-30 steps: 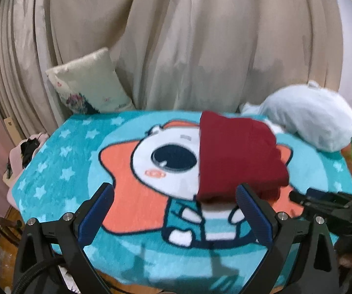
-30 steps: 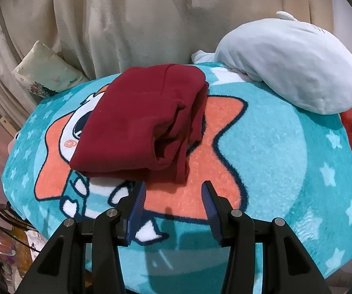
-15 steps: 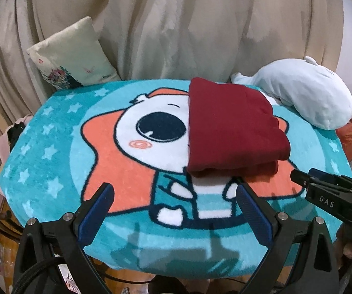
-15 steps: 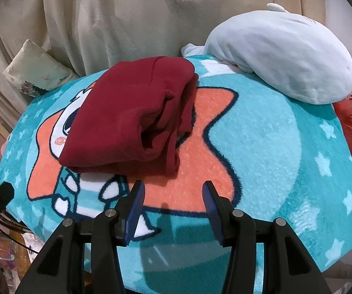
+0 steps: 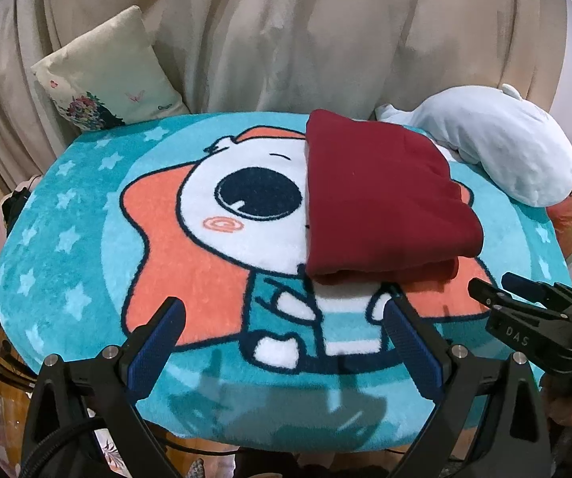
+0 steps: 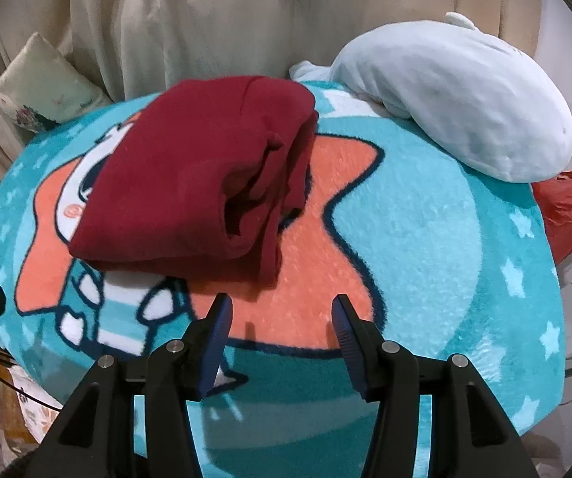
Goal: Fold small clothes
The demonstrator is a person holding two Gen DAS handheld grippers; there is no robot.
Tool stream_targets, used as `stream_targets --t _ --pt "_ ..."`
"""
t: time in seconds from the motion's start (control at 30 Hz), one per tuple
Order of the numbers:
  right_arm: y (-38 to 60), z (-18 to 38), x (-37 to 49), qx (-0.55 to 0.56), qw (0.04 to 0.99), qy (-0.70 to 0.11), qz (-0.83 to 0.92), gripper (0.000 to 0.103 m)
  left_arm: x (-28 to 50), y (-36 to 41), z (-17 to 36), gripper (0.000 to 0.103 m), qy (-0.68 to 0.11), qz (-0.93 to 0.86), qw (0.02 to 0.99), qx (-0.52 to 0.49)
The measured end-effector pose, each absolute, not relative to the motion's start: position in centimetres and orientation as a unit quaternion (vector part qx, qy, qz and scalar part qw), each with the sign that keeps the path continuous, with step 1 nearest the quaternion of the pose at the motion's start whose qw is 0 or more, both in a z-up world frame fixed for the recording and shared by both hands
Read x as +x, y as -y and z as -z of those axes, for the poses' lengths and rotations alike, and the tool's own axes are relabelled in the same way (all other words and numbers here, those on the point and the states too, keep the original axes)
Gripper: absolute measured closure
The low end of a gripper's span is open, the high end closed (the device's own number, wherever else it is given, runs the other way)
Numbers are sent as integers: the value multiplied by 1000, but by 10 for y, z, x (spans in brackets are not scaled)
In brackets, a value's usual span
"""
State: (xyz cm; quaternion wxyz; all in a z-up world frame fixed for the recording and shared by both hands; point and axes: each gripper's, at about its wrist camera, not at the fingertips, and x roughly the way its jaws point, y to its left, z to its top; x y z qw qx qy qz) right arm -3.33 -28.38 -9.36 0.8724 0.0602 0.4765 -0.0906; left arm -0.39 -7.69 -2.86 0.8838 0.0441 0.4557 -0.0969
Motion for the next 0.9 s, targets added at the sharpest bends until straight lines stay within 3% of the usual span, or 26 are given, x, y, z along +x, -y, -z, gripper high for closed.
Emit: stream_targets --t 0.9 --pt "295 92 -18 60 881 -457 108 46 25 87 46 4 -483 93 869 57"
